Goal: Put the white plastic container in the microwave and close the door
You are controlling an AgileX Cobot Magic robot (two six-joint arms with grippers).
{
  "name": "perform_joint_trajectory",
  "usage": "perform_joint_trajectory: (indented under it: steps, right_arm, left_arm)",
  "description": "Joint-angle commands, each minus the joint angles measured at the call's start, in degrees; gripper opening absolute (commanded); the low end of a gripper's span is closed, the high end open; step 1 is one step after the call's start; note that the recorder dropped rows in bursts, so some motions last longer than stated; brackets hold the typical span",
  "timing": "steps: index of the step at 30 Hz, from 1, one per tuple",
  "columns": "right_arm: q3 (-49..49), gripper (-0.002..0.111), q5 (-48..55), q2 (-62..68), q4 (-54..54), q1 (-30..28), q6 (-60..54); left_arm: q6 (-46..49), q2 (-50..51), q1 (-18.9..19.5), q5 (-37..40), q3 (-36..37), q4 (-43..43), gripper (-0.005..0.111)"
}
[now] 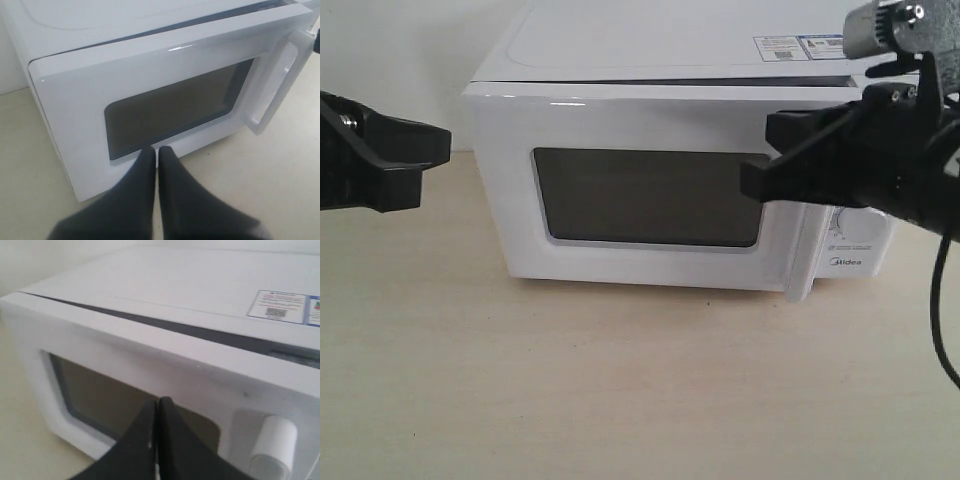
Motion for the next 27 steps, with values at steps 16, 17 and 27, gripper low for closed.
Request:
perform_joint_trajectory:
  steps: [16,17,27]
  right_arm:
    - [-12.78,0.000,0.89,14.75,32.40,-0.57,-30.66]
    - [-12.91,0.000,0.42,14.72,33.07,-0.57,-31.98]
    - [-13.50,0.000,-0.69,14.81,36.31,-3.21,-34.30]
  left_arm:
    - [-0.64,-0.15,0.00,-0.57,0.20,1.33,0.004]
    - [-0.64,-0.15,0.00,-0.86,0.20,2.18,0.004]
    - [-0.64,-0.15,0.00,-2.89,0.20,2.41,0.004]
